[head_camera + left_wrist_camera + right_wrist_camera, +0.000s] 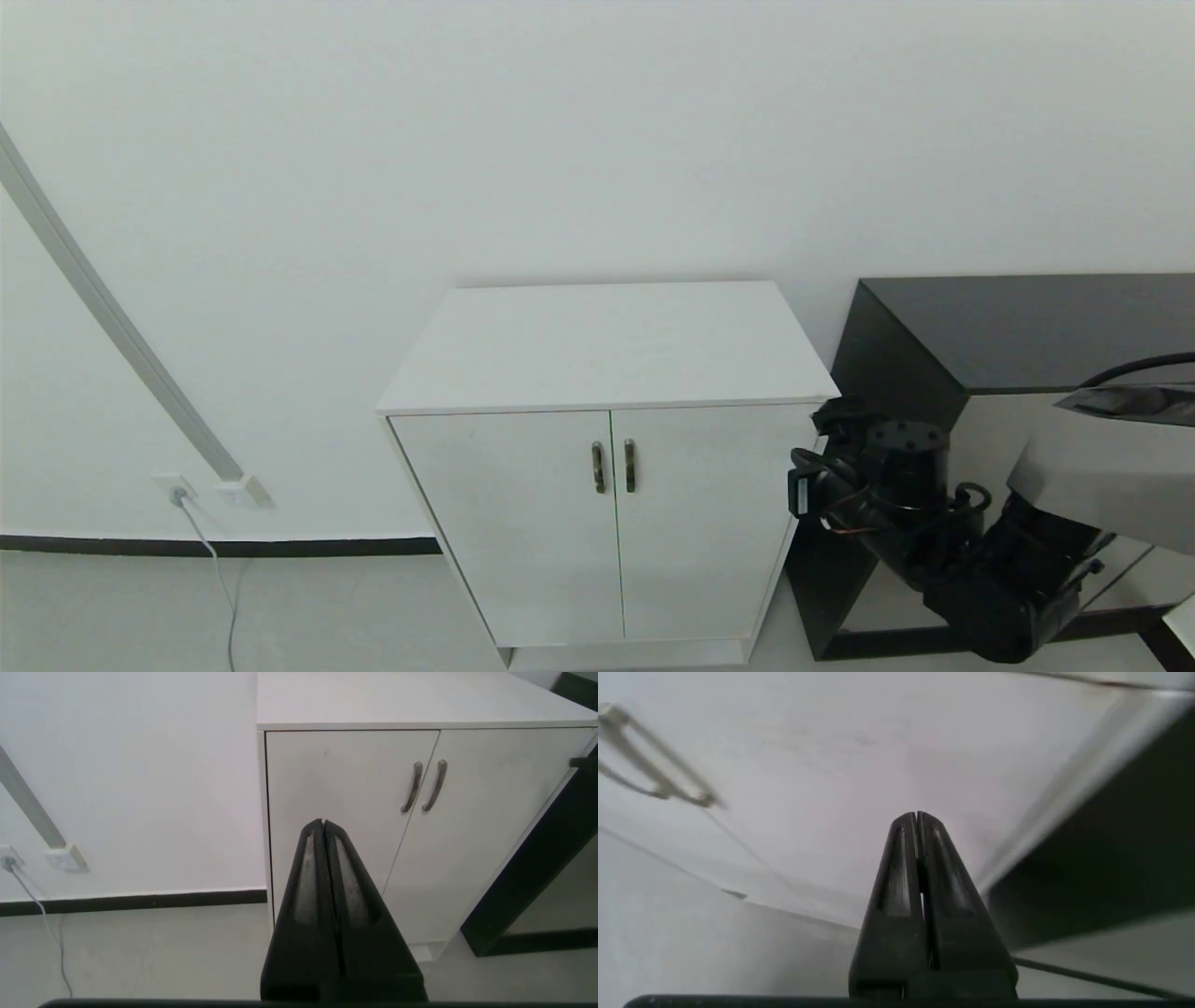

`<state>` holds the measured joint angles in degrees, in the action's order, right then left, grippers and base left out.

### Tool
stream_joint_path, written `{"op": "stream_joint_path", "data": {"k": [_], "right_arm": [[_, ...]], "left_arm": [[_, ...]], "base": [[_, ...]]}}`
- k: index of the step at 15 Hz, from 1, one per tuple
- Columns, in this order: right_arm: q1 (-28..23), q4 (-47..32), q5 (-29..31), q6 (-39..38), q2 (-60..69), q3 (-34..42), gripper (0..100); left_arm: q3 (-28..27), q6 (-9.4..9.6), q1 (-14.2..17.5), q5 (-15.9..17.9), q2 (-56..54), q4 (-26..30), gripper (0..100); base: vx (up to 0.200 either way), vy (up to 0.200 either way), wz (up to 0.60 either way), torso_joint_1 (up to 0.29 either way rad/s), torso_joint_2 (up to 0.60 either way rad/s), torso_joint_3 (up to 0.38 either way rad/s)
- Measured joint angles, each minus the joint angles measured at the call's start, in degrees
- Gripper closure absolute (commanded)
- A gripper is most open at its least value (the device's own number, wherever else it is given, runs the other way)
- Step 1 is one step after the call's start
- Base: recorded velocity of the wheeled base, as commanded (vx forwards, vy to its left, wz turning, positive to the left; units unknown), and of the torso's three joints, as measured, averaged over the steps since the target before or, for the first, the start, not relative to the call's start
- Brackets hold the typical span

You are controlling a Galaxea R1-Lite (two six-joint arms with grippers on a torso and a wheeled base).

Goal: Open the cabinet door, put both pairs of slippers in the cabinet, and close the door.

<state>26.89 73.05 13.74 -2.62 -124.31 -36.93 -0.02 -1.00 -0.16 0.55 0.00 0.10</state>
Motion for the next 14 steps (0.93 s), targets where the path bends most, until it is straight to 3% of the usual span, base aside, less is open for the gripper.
{"op": "stream_joint_path", "data": {"k": [5, 14], "right_arm": [[-2.3, 0.1, 2.8, 1.4, 11.9, 11.4, 100], [-11.7, 0.1, 5.1, 4.1, 32.6, 30.9, 100]], "left_arm": [[0.0, -0.11, 0.0, 0.0, 0.0, 0.0, 100], [0.0, -0.30, 0.0, -0.3, 0.0, 0.0, 100]], "base": [[0.000, 0.000, 0.00, 0.000, 0.00, 0.000], [0.000, 0.000, 0.00, 0.000, 0.00, 0.000]]}}
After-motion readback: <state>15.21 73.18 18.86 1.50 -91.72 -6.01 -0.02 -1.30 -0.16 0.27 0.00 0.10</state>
